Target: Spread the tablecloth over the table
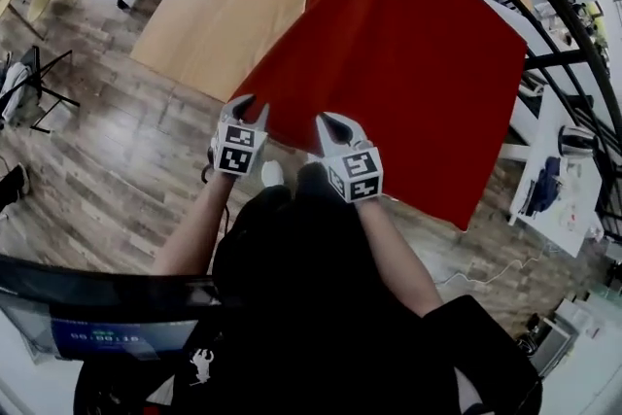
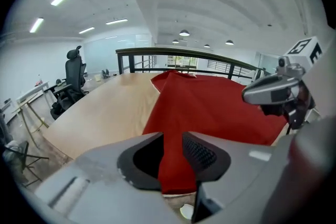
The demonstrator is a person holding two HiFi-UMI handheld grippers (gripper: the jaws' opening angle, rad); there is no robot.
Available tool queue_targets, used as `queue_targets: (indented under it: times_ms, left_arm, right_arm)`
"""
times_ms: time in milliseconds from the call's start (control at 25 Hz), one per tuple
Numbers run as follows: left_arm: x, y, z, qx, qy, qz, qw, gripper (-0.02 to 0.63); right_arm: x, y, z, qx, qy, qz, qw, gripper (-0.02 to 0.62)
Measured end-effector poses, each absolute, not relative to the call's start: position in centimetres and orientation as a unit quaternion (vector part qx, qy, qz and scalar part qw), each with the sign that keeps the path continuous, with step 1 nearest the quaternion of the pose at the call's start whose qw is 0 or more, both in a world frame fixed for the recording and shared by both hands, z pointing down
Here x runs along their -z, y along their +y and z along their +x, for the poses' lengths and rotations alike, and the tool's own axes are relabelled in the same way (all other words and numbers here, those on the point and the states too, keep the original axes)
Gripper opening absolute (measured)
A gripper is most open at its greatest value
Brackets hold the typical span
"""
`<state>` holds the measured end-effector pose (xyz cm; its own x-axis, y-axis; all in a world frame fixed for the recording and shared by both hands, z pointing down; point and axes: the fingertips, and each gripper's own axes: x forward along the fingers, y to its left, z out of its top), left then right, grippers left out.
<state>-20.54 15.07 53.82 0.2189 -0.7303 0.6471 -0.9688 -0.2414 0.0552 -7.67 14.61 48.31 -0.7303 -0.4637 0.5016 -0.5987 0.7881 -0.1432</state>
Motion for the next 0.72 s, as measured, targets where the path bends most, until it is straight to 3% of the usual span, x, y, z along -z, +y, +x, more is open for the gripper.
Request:
queue_targets:
  times_ms: [320,560,720]
  left_arm:
    - [-56.5,12.9,-24.9,-0.247,-0.579,0.731,0.264,0.174]
    - [-58.7,11.9,-26.2,-0.289,-0.554,0.724,0.293,0.196]
    - [-59.5,11.4,-26.1,-0.302,-0.537,0.72,0.319,0.059]
  right_arm:
    - [-49.6,14.2,-15.4,-0.126,-0.929,0.222,0.269,0.009]
    - [-50.0,11.5,-17.2,-0.143,-0.93,0.207,0.269,0.009]
    - [-51.0,9.5,-16.6,-0.162,-0.925,0.21,0.271,0.009]
